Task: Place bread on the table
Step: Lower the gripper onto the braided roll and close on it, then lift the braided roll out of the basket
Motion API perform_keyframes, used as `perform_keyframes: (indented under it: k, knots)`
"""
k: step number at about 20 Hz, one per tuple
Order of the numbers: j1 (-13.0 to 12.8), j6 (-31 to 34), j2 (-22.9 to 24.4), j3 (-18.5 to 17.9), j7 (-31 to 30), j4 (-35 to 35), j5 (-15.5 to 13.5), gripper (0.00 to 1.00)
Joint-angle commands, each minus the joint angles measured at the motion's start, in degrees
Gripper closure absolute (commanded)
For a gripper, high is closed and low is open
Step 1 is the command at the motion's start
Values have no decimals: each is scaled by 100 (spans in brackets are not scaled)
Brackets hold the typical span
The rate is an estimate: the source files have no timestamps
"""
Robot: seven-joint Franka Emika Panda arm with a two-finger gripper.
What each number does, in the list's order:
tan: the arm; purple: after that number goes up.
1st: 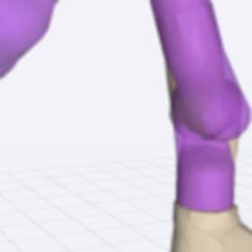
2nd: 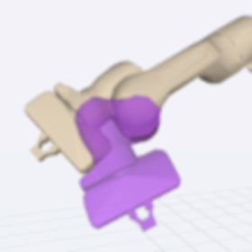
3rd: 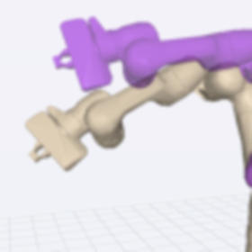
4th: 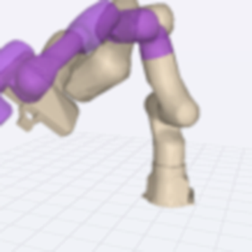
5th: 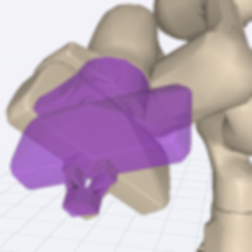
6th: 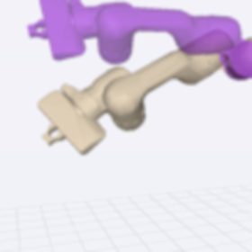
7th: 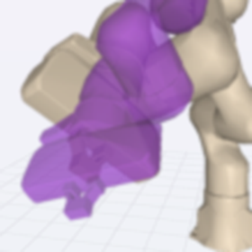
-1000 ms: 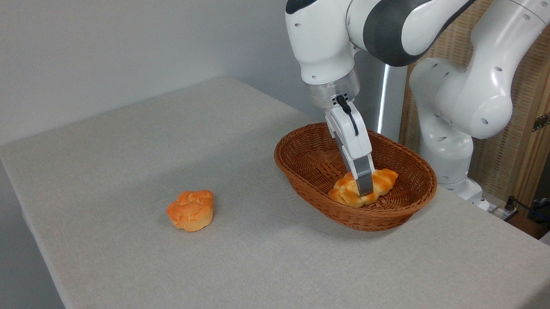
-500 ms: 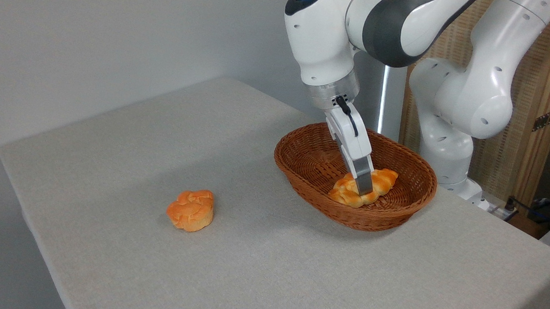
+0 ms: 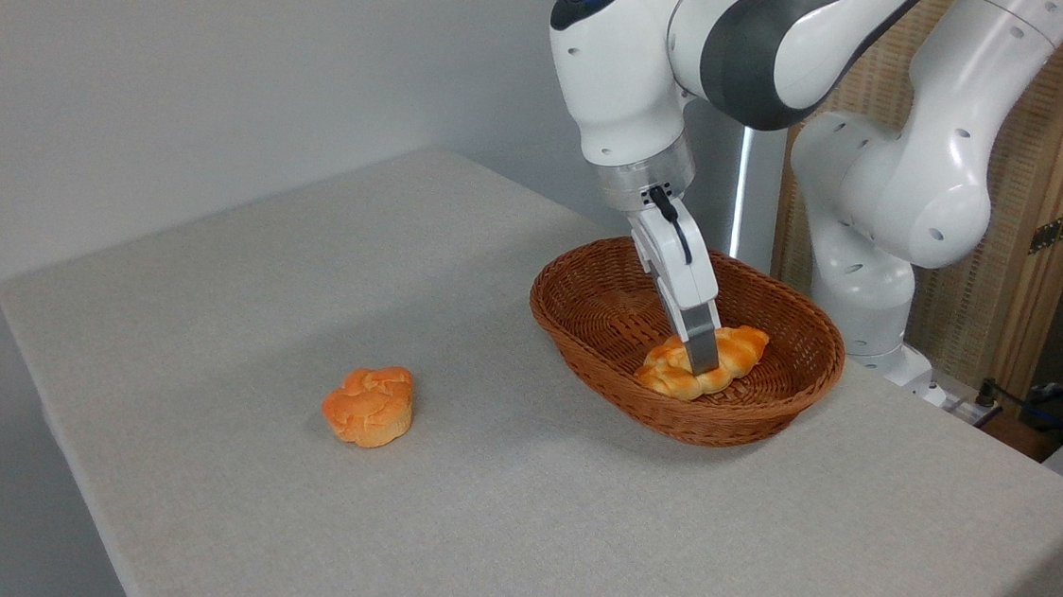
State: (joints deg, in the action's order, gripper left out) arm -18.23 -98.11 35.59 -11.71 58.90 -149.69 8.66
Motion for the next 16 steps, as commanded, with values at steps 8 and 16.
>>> perform_keyframes:
  k: [8,16]
  knots:
    - [-171,723,10,-225,298,1046,66,49]
    - [-348,705,-25,-490,289,1398,4,53]
